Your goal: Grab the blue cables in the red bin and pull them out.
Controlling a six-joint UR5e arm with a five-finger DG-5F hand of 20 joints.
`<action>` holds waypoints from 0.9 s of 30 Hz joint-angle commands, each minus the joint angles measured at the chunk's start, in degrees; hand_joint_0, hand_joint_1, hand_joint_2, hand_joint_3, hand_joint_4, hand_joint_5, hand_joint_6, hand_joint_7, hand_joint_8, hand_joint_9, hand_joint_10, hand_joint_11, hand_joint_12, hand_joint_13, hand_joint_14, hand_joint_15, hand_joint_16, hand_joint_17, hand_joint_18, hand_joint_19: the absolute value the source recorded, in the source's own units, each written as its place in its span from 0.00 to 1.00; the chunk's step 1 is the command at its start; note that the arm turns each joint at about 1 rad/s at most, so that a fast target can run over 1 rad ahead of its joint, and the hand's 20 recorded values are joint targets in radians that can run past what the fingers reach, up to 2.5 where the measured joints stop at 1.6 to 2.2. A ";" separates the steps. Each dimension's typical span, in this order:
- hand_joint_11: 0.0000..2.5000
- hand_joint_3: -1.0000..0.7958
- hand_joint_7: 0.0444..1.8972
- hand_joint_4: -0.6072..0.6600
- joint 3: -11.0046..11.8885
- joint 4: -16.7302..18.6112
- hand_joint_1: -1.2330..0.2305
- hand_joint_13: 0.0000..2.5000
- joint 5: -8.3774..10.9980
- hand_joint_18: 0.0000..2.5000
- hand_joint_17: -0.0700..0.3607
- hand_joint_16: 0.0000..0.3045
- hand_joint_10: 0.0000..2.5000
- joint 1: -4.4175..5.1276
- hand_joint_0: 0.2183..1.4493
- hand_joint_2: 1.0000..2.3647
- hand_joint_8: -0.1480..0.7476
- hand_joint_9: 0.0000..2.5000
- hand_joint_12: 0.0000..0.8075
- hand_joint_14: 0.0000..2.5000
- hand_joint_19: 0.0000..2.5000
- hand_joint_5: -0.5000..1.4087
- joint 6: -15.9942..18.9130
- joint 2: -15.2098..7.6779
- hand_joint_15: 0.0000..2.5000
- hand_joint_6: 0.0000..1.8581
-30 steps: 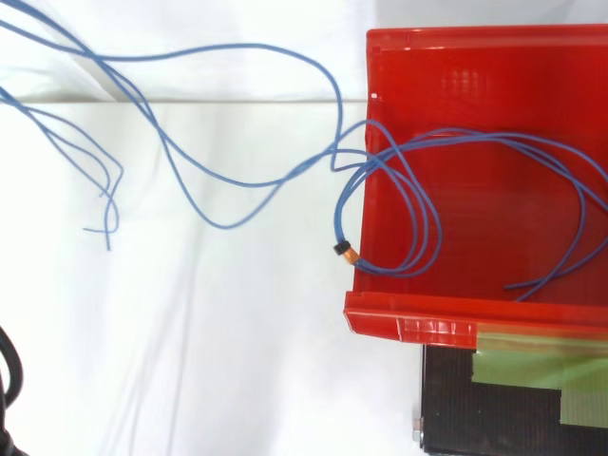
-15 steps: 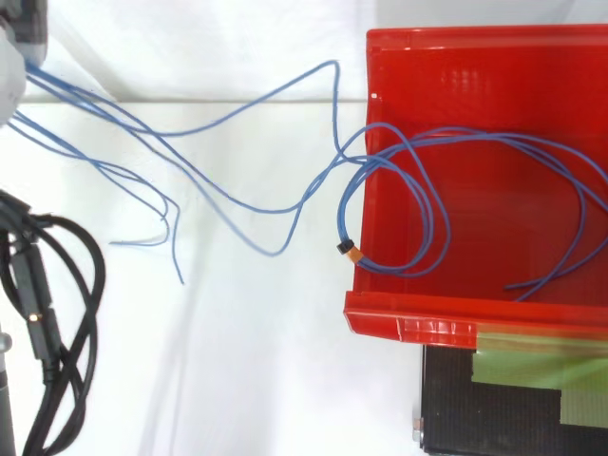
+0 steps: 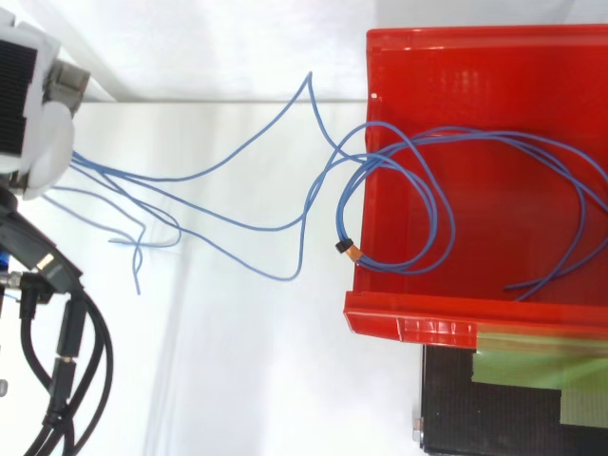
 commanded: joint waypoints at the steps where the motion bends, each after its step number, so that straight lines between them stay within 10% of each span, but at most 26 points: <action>1: 0.50 0.00 0.19 0.61 0.00 -1.87 0.20 0.43 0.68 0.46 0.36 0.12 0.01 0.38 0.58 0.00 0.42 0.52 0.36 1.00 0.74 0.69 18.58 -0.03 0.31 0.60; 11: 0.50 0.00 0.19 0.61 0.00 -6.09 0.20 0.43 1.83 0.46 0.36 0.12 0.01 0.65 0.58 0.00 0.42 0.52 0.37 1.00 0.74 0.69 25.35 -0.03 0.31 0.59; 27: 0.50 0.00 0.21 0.62 0.00 -8.20 0.20 0.43 1.65 0.45 0.36 0.13 0.01 0.65 0.57 0.00 0.42 0.52 0.37 1.00 0.74 0.69 25.26 -0.03 0.31 0.56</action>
